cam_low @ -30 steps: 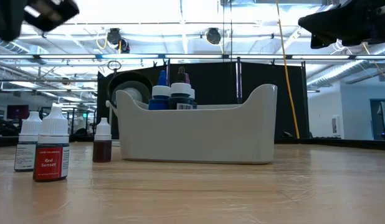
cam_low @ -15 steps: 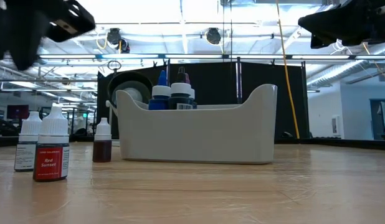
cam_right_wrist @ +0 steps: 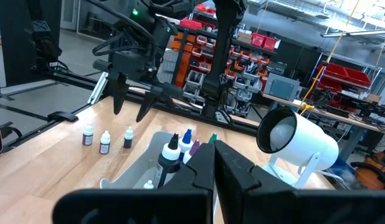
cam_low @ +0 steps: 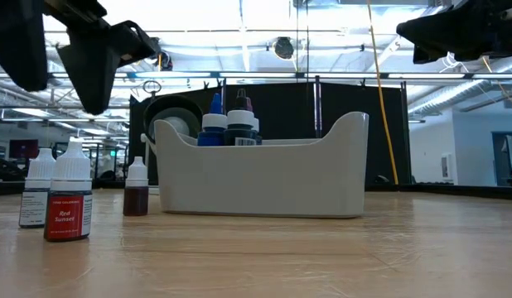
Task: Pick & Place food coloring
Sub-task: Put the black food coloring bottle into the gray bin
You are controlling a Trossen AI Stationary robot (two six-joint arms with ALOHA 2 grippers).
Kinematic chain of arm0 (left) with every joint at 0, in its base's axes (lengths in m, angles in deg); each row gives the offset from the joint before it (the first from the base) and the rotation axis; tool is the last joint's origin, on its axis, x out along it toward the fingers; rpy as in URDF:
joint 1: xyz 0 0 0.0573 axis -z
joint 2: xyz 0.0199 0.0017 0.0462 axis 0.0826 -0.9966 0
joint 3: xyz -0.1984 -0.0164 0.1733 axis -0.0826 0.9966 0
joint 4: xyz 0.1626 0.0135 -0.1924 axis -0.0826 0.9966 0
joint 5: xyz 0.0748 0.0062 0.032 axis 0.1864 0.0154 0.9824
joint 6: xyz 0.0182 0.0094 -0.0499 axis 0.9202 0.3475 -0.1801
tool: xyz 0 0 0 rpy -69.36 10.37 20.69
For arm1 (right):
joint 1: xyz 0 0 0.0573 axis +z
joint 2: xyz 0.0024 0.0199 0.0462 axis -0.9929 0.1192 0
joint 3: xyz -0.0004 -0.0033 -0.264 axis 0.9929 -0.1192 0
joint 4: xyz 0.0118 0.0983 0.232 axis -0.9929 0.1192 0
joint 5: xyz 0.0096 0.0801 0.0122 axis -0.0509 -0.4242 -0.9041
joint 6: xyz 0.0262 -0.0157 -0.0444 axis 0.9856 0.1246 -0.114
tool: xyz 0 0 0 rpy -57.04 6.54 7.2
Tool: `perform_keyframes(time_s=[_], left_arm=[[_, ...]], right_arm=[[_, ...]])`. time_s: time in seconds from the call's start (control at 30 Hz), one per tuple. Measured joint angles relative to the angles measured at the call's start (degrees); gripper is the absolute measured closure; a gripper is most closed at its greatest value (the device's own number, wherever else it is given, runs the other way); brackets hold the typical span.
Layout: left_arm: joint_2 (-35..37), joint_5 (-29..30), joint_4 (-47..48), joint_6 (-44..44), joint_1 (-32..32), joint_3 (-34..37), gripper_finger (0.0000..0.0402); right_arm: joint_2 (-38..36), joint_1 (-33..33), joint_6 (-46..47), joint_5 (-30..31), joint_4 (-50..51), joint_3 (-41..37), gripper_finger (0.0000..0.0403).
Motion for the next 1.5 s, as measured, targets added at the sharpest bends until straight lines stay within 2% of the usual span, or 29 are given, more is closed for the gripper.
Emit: perform_keyframes(time_s=[0.2,0.4,0.63,0.87,1.5], left_arm=[[-0.05,0.32,-0.16,0.03,0.27,0.22,0.0167],[-0.1,-0.77,-2.95,-1.37,0.13,4.85,0.0167],[-0.1,-1.19,-4.22,-1.89,0.45,5.3,0.0167],[-0.1,-1.54,-7.47,-3.08,-0.47,8.71,0.0167],[-0.1,-1.05,-10.57,-2.4,-0.41,8.94,0.0167]], right_arm=[[0.01,0.0,-0.2,0.02,-0.02,0.02,0.0403],[0.01,0.0,0.69,0.02,-0.02,0.02,0.0403],[0.01,0.0,0.83,0.04,-0.07,0.02,0.0403],[-0.01,0.0,0.88,0.04,-0.07,0.02,0.0403],[0.01,0.0,0.93,0.04,-0.07,0.02,0.0403]])
